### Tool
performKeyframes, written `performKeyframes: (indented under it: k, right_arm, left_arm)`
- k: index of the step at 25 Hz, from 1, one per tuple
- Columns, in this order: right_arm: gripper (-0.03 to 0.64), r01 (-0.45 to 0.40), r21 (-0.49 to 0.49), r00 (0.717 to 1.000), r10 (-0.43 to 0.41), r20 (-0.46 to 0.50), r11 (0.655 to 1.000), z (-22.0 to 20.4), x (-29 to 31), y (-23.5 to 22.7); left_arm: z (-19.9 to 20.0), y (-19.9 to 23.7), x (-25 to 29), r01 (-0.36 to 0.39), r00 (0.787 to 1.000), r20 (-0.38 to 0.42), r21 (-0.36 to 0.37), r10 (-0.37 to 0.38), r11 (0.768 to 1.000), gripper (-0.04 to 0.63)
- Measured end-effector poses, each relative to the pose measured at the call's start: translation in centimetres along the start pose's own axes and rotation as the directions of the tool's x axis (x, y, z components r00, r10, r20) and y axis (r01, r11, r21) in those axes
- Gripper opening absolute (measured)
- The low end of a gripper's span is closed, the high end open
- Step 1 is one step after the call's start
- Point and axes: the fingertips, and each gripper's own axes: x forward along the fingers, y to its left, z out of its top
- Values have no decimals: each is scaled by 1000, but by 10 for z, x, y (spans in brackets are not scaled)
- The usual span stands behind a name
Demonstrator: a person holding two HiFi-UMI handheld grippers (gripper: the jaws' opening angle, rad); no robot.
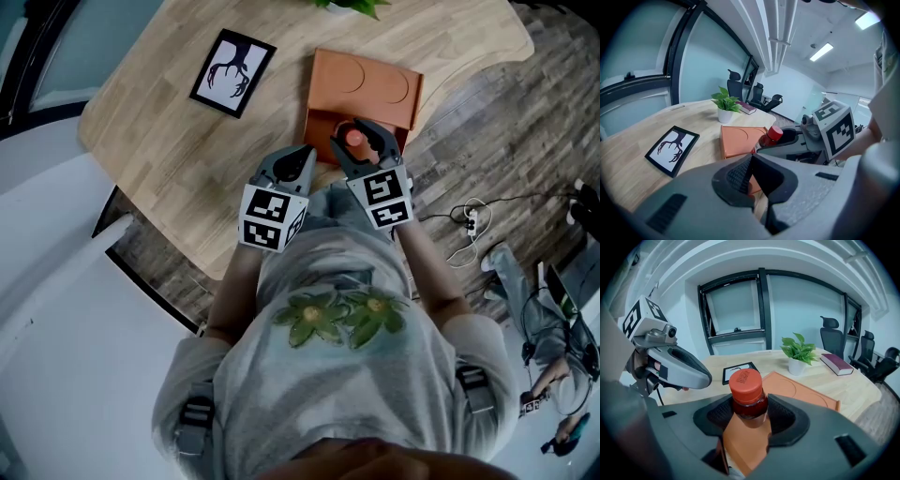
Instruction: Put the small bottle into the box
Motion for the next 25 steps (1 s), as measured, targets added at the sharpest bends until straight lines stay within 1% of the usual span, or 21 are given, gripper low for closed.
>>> performKeyframes:
  k: [25]
  right_arm:
    - [224,4,2,999,-4,-34,1000,-14,16,-5]
  left_arm:
    - [-3,4,4,3,1000,-18,-9,-3,1000,8]
